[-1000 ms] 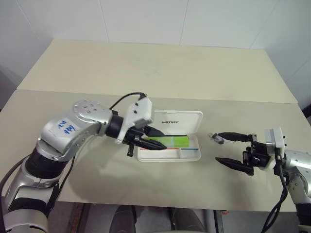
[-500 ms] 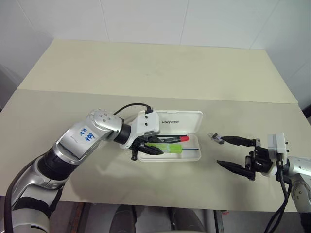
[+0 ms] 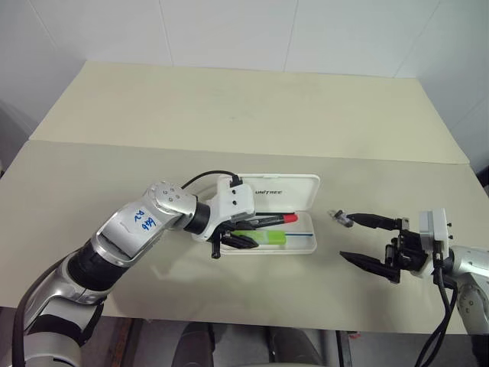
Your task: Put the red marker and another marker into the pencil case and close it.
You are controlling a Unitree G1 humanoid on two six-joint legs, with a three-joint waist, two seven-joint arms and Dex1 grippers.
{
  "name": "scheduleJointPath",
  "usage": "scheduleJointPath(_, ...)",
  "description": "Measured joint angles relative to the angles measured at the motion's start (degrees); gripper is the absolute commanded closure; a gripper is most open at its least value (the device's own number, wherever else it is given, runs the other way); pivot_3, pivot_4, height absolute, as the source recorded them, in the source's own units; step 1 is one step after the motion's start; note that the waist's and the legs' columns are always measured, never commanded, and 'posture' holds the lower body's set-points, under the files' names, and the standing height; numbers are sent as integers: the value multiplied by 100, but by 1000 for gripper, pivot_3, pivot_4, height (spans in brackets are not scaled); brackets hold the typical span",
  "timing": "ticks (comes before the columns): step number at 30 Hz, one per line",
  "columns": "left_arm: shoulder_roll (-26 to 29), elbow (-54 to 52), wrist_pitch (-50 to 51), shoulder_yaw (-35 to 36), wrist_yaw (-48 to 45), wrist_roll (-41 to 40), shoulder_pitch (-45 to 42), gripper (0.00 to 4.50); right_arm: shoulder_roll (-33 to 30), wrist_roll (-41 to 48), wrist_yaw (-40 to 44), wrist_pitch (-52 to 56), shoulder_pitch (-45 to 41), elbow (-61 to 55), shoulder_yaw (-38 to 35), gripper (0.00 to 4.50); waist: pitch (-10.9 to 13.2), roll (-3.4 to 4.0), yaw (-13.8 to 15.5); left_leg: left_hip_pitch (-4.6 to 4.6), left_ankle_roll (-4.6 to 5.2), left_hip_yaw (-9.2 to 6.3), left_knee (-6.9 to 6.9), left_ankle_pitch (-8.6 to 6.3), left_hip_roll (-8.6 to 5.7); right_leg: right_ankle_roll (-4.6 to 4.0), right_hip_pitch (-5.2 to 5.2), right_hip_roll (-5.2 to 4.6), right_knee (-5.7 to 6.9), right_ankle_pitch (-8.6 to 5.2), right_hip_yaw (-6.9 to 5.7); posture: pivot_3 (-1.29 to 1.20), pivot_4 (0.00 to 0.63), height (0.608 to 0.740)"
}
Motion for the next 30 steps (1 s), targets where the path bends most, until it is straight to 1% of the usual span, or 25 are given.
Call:
scheduleJointPath(8,-17,-8,-1,-113,3,131,18,3422,6,-48,-29,0,0,0,1,0,0,0,-3,0,0,0,1,0,0,0,0,0,2,0,0,0,150,740)
scheduleJointPath(9,-23,-7,-1,-113,2,131,18,2668,6,-52,-33,0,0,0,1,0,0,0,-3,0,0,0,1,0,0,0,0,0,2,0,0,0,150,740)
scheduleJointPath(11,-51,-6,-1,-113,1,131,18,2111,7,-57,-38,0,0,0,1,0,0,0,-1,1,0,0,1,0,0,0,0,0,3,0,0,0,150,740)
scheduleJointPath(17,-150,8,53,-113,15,130,18,73,7,-69,-76,-2,-7,2,3,0,0,0,0,1,1,0,2,0,0,0,0,0,5,0,0,0,150,740)
scheduleJointPath(24,-237,13,71,-3,81,96,29,29,7,-286,-243,-110,-197,126,27,0,0,0,-2,2,2,0,6,2,-1,0,0,0,11,0,0,0,150,740)
scheduleJointPath(26,-348,-28,-143,396,48,-54,145,29,15,-465,-439,-143,-339,277,54,0,0,0,-13,3,2,0,7,2,-1,0,0,0,12,0,1,0,150,740)
scheduleJointPath(30,-394,-230,-657,1126,-147,-486,531,29,21,-1058,-1024,-215,-758,806,221,0,-2,4,-26,9,1,2,4,3,0,-2,-1,-1,18,-1,1,0,150,740)
